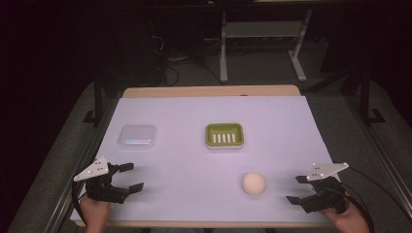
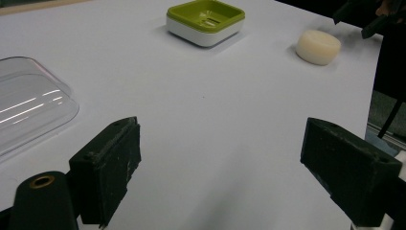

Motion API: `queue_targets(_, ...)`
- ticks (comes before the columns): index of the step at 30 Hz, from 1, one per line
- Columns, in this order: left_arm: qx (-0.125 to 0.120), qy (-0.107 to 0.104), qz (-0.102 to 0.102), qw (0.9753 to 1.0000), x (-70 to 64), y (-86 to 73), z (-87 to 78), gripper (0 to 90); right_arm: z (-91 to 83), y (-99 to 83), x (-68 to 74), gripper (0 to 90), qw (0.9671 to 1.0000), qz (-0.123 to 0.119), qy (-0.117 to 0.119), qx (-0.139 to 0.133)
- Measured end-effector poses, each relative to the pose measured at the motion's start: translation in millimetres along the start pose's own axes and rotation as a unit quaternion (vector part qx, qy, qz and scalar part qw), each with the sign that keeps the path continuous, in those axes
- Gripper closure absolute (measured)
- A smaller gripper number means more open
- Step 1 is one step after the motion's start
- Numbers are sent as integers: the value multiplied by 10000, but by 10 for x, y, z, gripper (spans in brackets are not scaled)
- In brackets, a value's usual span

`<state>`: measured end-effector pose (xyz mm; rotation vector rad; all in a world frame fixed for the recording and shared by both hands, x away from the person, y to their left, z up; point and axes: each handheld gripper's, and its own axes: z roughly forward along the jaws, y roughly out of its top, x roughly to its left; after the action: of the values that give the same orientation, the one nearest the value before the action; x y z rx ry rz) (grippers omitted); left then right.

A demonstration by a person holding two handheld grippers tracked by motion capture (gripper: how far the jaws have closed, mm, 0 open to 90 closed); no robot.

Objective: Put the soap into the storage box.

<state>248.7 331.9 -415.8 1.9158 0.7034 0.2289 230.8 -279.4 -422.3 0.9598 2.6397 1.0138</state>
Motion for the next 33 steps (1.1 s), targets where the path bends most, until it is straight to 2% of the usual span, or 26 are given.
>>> queue_targets(12, -36, 6, 1, 10000, -8, 3, -7, 130, 31, 89, 86, 219, 9998, -180, 43, 21)
queue_targets(28, -15, -3, -9, 10000, -15, 3, -3, 131, 56, 172, 122, 210, 9995, -284, 143, 9)
queue_targets(33, -6, -3, 17, 10000, -14, 0, 5, 131, 68, 212, 131, 200, 9995, -245, 173, 68)
